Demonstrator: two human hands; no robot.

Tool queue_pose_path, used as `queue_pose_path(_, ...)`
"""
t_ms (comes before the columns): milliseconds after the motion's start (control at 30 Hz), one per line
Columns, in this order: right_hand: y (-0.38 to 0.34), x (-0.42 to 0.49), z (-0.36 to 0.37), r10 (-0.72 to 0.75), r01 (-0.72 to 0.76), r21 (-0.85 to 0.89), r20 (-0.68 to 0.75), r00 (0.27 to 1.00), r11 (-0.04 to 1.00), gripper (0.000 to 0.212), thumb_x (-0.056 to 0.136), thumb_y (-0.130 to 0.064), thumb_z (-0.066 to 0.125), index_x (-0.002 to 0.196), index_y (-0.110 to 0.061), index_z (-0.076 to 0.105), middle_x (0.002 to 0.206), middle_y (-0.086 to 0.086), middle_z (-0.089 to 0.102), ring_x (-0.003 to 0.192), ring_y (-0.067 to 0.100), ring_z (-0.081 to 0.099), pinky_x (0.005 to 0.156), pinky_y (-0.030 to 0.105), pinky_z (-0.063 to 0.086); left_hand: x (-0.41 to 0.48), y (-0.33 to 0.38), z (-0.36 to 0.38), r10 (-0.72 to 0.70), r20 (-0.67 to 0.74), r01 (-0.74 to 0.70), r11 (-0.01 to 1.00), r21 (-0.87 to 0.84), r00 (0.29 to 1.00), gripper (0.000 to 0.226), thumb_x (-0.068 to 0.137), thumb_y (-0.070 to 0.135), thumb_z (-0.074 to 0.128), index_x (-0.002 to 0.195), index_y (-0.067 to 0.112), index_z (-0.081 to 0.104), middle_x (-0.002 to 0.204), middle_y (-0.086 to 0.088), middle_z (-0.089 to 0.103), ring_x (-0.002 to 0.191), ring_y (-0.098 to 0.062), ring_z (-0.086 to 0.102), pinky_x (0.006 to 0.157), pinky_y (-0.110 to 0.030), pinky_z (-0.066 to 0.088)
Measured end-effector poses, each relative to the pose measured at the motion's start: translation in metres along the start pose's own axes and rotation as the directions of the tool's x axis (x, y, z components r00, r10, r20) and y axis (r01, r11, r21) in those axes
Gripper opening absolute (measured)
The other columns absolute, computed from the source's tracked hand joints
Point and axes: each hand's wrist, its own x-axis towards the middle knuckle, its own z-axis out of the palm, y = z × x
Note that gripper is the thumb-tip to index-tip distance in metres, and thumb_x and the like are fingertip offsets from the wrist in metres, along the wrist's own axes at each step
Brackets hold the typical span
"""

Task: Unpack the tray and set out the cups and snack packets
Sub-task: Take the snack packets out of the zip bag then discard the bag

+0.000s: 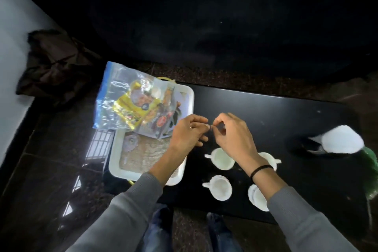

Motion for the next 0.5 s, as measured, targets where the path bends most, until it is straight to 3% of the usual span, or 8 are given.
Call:
queue_pose_path(200, -0.086, 0.038, 0.060, -0.098, 0.094, 0.044, 0.088, 0.991, 0.995, 0.007, 0.094, -0.026, 0.068, 0.093, -0.020, 0.065, 0.104, -0.003, 0.066, 0.081, 0.018, 0.066, 0.070, 0.042, 0.059, 0.003, -0.015, -0.109, 0.020, -0.128, -0.019, 1.000, 0.008, 0.992, 0.015, 0.093, 0.015, 0.069, 0.107, 0.013, 0.070, 0.093, -0.005, 0.073, 0.064, -0.012, 0.072, 0.056, -0.028, 0.058)
queue_pose_path(367, -0.140, 0.066, 0.097, -0.153, 0.148, 0.044, 0.147, 0.977, 0.988, 0.005, 0.096, -0.023, 0.064, 0.096, -0.017, 0.064, 0.105, -0.002, 0.066, 0.091, 0.019, 0.066, 0.076, 0.044, 0.058, 0.012, -0.031, -0.184, 0.051, -0.343, -0.006, 0.991, 0.131, 0.938, 0.010, 0.090, 0.021, 0.071, 0.100, 0.023, 0.072, 0.100, 0.005, 0.074, 0.095, -0.015, 0.070, 0.081, -0.038, 0.058)
queue_pose_path(500, -0.166, 0.084, 0.119, -0.147, 0.147, 0.008, 0.166, 0.975, 0.989, 0.006, 0.097, -0.024, 0.063, 0.096, -0.019, 0.065, 0.106, -0.002, 0.067, 0.088, 0.020, 0.066, 0.076, 0.045, 0.058, 0.029, -0.044, -0.231, 0.179, -0.535, 0.098, 0.888, 0.449, 0.825, 0.037, 0.090, 0.022, 0.071, 0.126, 0.020, 0.064, 0.131, -0.002, 0.061, 0.126, -0.023, 0.050, 0.104, -0.043, 0.043)
